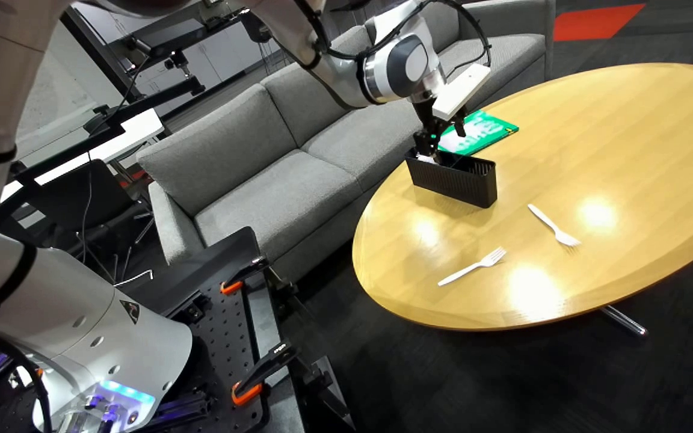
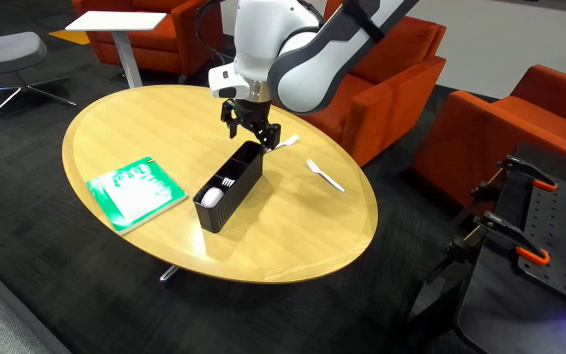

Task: Move the black object back

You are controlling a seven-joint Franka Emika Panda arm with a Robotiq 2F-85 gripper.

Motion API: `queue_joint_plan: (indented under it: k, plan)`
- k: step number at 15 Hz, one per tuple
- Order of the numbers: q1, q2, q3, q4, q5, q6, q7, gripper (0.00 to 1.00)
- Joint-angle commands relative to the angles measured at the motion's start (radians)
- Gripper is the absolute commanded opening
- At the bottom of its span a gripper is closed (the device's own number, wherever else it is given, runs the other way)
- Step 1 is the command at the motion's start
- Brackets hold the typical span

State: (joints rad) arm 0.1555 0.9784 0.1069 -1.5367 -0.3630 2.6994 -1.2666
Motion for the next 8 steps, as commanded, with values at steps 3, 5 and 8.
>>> queue_joint_plan:
  k: [3, 5, 8]
  plan:
    - [0.124, -0.288, -0.144, -0.319, -0.098, 0.071, 0.316, 1.0]
    - [0.159, -0.379, -0.174, -0.409, -0.161, 0.058, 0.42, 1.0]
    - [0.191, -0.532, -0.178, -0.547, -0.239, -0.03, 0.566, 1.0]
